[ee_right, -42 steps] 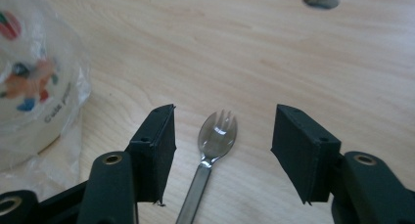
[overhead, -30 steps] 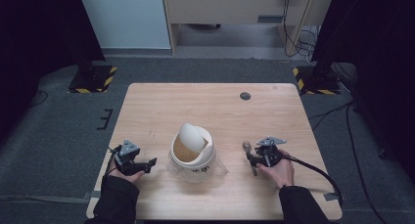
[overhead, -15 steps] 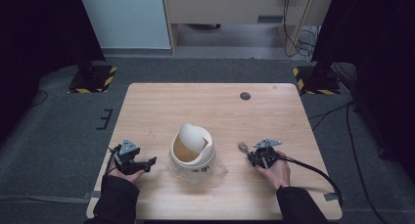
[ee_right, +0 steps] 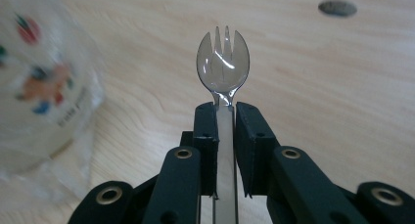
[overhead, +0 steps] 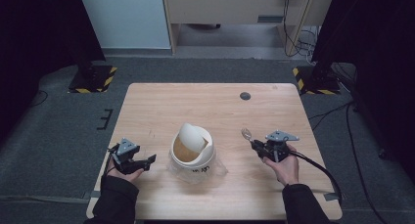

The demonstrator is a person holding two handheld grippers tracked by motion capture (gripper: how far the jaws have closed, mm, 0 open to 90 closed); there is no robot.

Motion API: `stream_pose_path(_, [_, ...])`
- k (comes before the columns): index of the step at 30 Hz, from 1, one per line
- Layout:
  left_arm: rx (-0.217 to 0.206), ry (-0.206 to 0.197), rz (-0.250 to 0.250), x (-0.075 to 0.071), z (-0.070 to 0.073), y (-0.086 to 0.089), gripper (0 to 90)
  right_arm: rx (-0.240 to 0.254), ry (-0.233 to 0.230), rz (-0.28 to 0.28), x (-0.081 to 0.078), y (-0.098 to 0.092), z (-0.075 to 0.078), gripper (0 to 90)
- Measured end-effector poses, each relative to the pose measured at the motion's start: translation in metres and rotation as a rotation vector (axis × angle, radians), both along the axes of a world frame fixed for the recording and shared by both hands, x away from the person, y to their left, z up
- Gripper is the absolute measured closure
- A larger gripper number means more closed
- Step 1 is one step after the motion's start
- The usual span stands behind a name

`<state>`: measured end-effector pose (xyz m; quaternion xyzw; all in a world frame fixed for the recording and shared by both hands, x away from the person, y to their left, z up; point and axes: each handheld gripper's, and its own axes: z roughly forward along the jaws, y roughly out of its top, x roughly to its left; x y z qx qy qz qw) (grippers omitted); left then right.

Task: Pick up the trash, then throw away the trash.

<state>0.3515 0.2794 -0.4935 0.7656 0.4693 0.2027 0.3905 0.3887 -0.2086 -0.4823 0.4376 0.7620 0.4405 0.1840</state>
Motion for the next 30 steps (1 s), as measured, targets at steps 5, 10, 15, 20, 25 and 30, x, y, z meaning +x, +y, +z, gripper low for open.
stream_pose_path(5, [-0.012,-0.019,-0.003,-0.001,0.003,0.000,23.0,0.087,-0.066,0.011,-0.003,-0.010,0.017,80.0])
stream_pose_path(10, [-0.036,-0.075,-0.007,-0.003,0.010,-0.002,23.6,0.151,-0.145,0.013,-0.009,-0.021,0.038,79.9])
stream_pose_path(15, [-0.071,-0.131,-0.010,-0.006,0.019,-0.005,23.9,0.203,-0.209,0.011,-0.015,-0.030,0.056,79.9])
stream_pose_path(20, [-0.120,-0.177,-0.007,-0.008,0.029,-0.005,23.9,0.214,-0.241,0.017,-0.018,-0.035,0.064,79.9])
stream_pose_path(25, [-0.202,-0.250,0.008,-0.015,0.048,-0.005,23.9,0.222,-0.270,0.035,-0.020,-0.037,0.070,79.9])
stream_pose_path(30, [-0.250,-0.307,-0.006,-0.022,0.064,-0.010,24.6,0.242,-0.300,0.048,-0.023,-0.037,0.077,80.0])
